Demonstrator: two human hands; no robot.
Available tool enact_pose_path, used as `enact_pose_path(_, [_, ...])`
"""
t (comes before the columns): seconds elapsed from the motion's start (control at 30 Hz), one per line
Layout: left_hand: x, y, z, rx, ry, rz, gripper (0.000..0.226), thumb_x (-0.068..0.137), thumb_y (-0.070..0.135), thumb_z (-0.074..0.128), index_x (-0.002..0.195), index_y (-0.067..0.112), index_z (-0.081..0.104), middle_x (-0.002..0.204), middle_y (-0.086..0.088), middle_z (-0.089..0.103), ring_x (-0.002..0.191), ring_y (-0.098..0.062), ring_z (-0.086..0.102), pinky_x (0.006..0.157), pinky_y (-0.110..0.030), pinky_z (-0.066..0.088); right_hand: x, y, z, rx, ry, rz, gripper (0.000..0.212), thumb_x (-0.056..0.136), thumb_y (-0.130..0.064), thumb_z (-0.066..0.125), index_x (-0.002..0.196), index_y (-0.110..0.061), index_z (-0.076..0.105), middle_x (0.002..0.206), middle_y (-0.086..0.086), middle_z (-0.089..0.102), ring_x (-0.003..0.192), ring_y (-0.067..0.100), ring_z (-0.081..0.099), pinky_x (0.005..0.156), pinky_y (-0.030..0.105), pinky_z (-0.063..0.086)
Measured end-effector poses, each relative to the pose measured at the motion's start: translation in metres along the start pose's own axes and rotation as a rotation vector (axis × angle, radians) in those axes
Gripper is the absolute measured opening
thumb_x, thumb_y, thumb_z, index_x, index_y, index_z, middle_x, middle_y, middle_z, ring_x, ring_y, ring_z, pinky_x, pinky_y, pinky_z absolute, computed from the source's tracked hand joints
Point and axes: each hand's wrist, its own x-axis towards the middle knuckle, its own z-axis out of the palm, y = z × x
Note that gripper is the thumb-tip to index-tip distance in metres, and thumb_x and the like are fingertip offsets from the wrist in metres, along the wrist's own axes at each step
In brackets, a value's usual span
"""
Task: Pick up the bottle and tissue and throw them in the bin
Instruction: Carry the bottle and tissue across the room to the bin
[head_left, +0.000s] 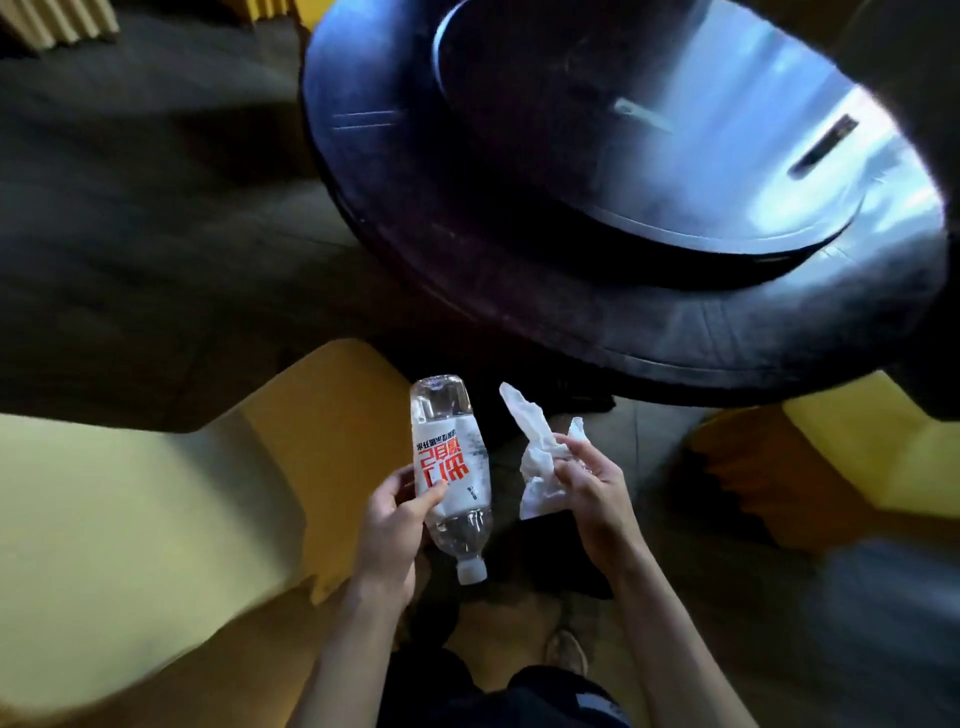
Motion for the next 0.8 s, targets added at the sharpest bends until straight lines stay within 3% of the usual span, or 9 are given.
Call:
enact_pose_path(0.13, [-0.007,-0.018,0.052,0.062,-0.025,0.009,0.028,0.090,0.009,0.070,0.117,0.012,0.064,0.108,-0.010,0.075,0.104,-0.025,0.071,0.082,-0.037,0.058,-0.007,0.010,-0.069,0.044,0.101,0.011,0.032,0.084,-0.009,0.058,0.107,-0.022,0.076,0.101,0.016,0.077,0.095,0.039,0.074,0.089,0.058,0.058])
enact_pose_path(0.33, [-0.015,-0.066,0.139,0.130,-0.015,0.006,0.029,0.091,0.007,0.070,0.119,0.009,0.063,0.110,-0.011,0.075,0.104,-0.025,0.071,0.082,-0.036,0.057,-0.003,0.033,-0.177,0.082,0.186,0.045,0.030,0.094,-0.003,0.063,0.103,-0.032,0.069,0.104,0.003,0.075,0.096,0.025,0.075,0.091,0.045,0.061])
enact_pose_path(0.5, [-0.014,-0.111,0.206,0.162,0.022,-0.023,0.031,0.092,0.008,0.070,0.123,0.008,0.063,0.112,-0.011,0.075,0.104,-0.024,0.072,0.079,-0.034,0.058,0.012,0.058,-0.254,0.060,0.160,0.079,0.031,0.091,-0.004,0.067,0.104,-0.031,0.069,0.107,0.006,0.072,0.096,0.027,0.073,0.087,0.044,0.062])
enact_pose_path(0.63, [-0.010,-0.147,0.244,0.218,0.035,-0.055,0.034,0.094,0.012,0.069,0.126,0.012,0.060,0.116,-0.008,0.074,0.105,-0.021,0.071,0.079,-0.032,0.058,0.032,0.085,-0.305,-0.038,0.124,0.103,0.027,0.090,-0.008,0.070,0.108,-0.028,0.068,0.110,0.005,0.070,0.094,0.018,0.072,0.072,0.027,0.062])
enact_pose_path(0.73, [0.002,-0.171,0.261,0.272,0.039,-0.085,0.033,0.094,0.012,0.068,0.126,0.014,0.062,0.115,-0.007,0.075,0.102,-0.020,0.074,0.081,-0.036,0.060,0.049,0.114,-0.333,-0.072,0.120,0.142,0.029,0.089,-0.011,0.073,0.116,-0.021,0.067,0.112,0.004,0.069,0.097,0.018,0.071,0.073,0.027,0.062])
enact_pose_path(0.8, [0.012,-0.187,0.265,0.299,0.049,-0.105,0.032,0.094,0.009,0.068,0.125,0.011,0.063,0.113,-0.007,0.076,0.097,-0.017,0.075,0.080,-0.035,0.061,0.060,0.135,-0.344,-0.047,0.131,0.180,0.030,0.088,-0.009,0.074,0.117,-0.018,0.068,0.111,0.005,0.071,0.097,0.021,0.072,0.079,0.034,0.063])
